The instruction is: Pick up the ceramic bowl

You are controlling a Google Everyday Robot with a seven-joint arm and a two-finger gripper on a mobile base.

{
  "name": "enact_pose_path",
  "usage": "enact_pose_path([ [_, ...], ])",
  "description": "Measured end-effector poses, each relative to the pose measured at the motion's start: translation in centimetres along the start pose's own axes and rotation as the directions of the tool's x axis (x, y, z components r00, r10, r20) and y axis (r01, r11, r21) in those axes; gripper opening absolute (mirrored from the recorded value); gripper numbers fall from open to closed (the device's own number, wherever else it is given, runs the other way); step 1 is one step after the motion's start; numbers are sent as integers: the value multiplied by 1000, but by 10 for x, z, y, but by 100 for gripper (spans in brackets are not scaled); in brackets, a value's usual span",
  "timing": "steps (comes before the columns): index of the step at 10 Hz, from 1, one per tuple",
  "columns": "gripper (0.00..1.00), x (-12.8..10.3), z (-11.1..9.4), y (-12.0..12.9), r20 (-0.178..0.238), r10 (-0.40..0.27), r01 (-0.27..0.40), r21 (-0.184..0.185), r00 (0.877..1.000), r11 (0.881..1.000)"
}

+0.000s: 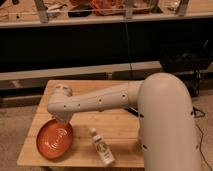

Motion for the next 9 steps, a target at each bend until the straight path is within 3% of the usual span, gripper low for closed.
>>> enact_pose_path([
  [9,0,-2,-14,-1,2,-51,51,0,999,999],
])
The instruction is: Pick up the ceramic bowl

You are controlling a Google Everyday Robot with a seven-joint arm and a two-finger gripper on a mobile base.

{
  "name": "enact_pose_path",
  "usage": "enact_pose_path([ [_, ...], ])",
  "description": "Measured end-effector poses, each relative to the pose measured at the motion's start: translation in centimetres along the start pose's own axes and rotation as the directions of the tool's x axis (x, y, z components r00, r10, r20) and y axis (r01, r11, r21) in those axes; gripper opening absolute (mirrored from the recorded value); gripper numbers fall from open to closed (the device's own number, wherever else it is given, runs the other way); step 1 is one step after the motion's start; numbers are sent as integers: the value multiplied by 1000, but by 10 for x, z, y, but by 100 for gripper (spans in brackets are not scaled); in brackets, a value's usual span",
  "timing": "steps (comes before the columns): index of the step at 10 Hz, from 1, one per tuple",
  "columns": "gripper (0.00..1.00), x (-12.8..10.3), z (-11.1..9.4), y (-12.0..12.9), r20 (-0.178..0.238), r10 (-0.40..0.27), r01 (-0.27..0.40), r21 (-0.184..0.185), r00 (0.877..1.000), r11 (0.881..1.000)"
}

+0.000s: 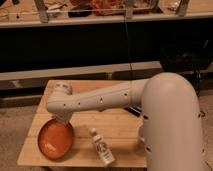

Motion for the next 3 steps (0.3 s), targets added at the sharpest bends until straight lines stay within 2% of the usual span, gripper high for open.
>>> enact_pose_path([
  [3,0,2,-2,0,4,-28,28,1,1000,1000],
])
